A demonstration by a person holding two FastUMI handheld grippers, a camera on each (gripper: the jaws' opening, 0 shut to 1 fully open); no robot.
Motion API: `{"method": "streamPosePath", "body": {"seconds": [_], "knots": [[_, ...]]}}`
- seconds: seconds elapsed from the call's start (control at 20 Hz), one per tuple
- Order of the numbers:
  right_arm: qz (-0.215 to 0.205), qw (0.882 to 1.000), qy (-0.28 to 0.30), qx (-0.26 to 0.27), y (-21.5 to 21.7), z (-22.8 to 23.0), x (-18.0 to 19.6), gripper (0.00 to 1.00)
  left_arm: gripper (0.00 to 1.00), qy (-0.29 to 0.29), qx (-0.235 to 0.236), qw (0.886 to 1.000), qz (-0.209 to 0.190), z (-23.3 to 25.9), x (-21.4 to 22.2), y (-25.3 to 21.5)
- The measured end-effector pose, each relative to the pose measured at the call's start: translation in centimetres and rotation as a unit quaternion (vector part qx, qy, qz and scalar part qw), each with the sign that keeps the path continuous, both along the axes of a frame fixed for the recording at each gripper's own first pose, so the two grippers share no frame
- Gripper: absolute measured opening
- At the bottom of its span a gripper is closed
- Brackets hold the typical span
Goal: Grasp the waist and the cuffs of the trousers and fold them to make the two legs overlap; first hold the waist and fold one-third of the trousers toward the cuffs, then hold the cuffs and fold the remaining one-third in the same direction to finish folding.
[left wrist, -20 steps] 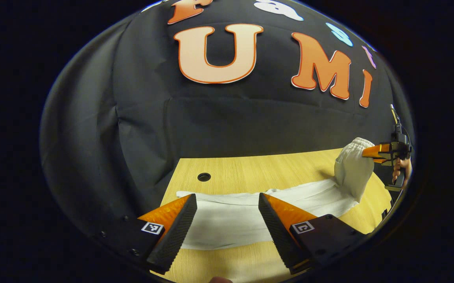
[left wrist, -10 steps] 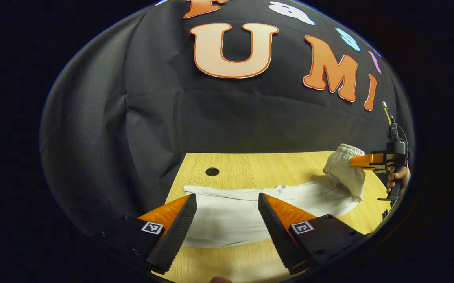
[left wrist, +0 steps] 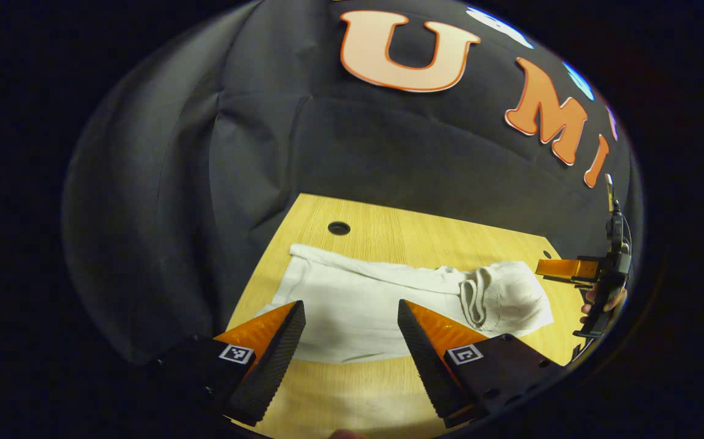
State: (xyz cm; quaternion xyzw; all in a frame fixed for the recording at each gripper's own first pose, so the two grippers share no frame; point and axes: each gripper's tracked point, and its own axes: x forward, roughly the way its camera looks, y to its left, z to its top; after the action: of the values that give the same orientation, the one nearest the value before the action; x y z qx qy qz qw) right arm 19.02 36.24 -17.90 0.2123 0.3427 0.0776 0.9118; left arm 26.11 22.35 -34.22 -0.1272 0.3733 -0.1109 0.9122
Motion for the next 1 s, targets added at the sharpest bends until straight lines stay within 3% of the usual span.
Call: {"method": "streamPosePath", "body": {"seconds": [0.2, 0.35, 0.6, 0.85, 1.0], "knots": [[-0.006, 1.000, -0.007, -0.008, -1.3, 0.5, 0.2, 0.84, 1.00, 0.059, -0.037, 0.997, 0.021, -3.2, -1.2, -0.2], [-0.014, 1.000, -0.012, -0.019, -3.1, 0.7, -0.3, 0.92, 0.99, 0.107, -0.076, 0.990, 0.059, -5.5, -2.0, -0.2], [-0.019, 0.999, -0.012, -0.042, -5.5, 0.3, -1.3, 0.96, 0.99, 0.185, -0.133, 0.967, 0.118, -9.2, -3.1, 2.2], [-0.040, 0.998, -0.013, -0.048, -7.8, 0.3, -2.4, 0.97, 0.99, 0.247, -0.193, 0.933, 0.178, -12.2, -3.9, 3.6], [-0.050, 0.997, -0.009, -0.050, -8.8, 0.2, -3.2, 0.97, 1.00, 0.254, -0.219, 0.919, 0.206, -13.5, -3.5, 4.6]]}}
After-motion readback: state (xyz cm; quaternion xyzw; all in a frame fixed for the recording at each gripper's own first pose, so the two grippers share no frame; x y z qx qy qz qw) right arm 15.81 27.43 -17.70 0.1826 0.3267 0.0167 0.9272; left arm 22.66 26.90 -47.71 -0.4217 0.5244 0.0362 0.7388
